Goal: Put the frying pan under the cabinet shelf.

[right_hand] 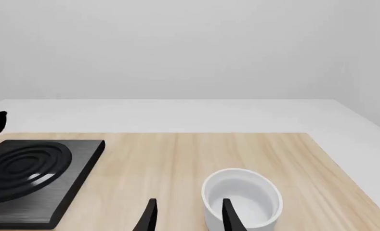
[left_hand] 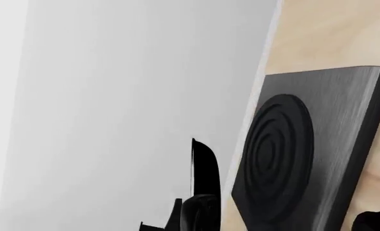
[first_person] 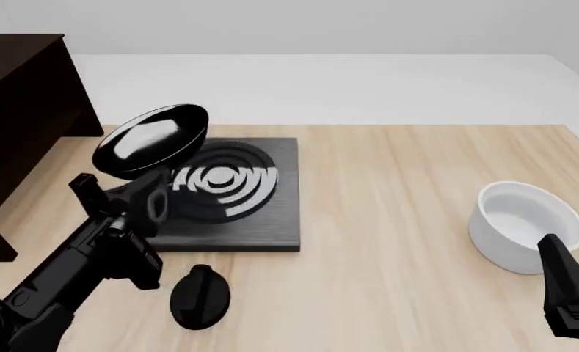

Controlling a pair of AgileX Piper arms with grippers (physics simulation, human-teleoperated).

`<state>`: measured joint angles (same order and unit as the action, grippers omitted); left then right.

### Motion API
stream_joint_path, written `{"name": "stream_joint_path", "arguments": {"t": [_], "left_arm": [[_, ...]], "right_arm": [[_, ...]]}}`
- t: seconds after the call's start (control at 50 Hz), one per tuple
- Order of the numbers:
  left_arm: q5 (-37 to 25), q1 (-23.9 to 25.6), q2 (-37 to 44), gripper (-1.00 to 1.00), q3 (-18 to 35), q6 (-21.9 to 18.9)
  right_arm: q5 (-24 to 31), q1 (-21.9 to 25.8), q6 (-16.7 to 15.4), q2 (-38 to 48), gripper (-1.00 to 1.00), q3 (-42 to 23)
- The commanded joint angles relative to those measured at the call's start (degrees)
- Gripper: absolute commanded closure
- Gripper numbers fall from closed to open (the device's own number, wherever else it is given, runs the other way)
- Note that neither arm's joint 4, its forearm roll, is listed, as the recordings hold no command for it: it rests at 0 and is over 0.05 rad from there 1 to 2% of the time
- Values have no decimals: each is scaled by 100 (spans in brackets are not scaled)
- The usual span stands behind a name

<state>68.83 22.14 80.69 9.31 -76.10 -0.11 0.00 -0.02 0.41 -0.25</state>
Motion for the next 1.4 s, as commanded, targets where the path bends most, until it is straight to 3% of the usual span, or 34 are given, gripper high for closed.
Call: {"name": "stream_joint_path", "arguments": {"t": [0.02,0.36,1.3,1.4], "left_arm": [[107,-334,-199,100,-127,102],[107,-652,-443,100,-393,482],[107,-1215,-655,100,-650,925],[107,-1232,-633,100,-628,1157]], "right_arm": [[0,0,0,0,-100,0],[0,-1,-1,0,-100,0],[0,1,-1,-1,-100,0],[0,1,1,1,-100,0]]}}
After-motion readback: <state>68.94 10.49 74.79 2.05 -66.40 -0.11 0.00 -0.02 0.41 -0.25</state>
